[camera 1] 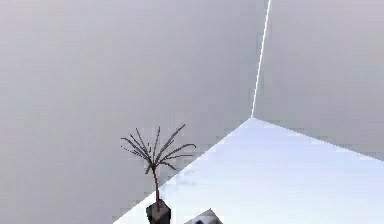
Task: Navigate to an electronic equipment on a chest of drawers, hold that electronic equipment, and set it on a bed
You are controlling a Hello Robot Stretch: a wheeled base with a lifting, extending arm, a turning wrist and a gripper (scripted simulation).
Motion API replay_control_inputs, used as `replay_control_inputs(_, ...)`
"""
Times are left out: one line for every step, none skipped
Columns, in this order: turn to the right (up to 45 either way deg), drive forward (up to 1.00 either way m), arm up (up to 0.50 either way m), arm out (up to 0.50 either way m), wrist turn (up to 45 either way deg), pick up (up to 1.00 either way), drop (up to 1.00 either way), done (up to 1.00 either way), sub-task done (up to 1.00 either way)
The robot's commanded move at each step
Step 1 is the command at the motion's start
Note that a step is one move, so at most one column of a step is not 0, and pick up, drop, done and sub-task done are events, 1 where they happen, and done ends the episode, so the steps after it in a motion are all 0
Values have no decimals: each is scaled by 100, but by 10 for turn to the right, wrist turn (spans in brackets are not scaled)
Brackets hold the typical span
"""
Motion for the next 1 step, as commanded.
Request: replay_control_inputs(450,0,0,0,0,0,0,0,0)
